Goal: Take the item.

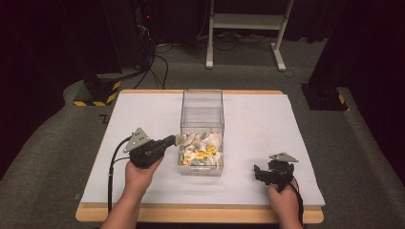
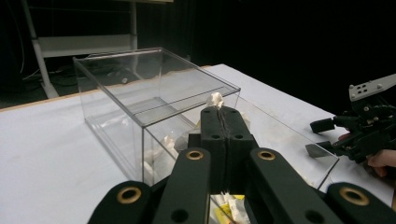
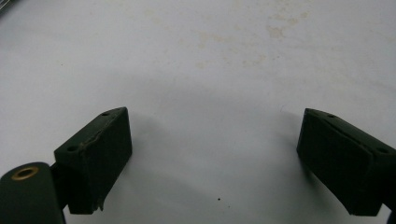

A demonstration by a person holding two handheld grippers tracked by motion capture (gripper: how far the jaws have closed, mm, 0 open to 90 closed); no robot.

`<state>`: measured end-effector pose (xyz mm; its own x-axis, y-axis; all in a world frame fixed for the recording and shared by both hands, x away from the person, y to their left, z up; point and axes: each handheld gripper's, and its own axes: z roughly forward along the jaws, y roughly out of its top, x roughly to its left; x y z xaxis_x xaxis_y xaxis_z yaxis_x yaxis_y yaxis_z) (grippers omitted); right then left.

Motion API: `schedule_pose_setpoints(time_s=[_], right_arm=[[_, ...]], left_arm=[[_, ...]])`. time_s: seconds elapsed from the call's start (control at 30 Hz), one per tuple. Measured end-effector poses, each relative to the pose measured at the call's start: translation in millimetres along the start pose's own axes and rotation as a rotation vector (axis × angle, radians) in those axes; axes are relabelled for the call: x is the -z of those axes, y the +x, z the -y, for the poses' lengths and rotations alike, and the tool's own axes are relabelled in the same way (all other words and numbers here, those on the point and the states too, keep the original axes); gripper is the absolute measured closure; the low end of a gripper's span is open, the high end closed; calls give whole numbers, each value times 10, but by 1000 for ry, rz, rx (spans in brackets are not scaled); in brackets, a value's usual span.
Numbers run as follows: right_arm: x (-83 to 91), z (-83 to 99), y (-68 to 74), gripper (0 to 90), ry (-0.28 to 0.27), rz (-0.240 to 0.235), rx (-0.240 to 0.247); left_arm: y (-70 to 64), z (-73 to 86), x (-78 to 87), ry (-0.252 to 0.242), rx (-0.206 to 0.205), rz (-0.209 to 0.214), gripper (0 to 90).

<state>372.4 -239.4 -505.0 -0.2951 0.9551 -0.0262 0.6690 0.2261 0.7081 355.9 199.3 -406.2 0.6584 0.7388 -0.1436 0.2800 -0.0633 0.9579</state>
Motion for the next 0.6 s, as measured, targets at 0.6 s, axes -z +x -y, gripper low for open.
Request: schedule_pose_setpoints(time_s=[0.6], right_arm=[[1, 2, 4, 104, -2, 2, 3]], left_arm=[[332, 88, 282, -55, 62, -58, 893]])
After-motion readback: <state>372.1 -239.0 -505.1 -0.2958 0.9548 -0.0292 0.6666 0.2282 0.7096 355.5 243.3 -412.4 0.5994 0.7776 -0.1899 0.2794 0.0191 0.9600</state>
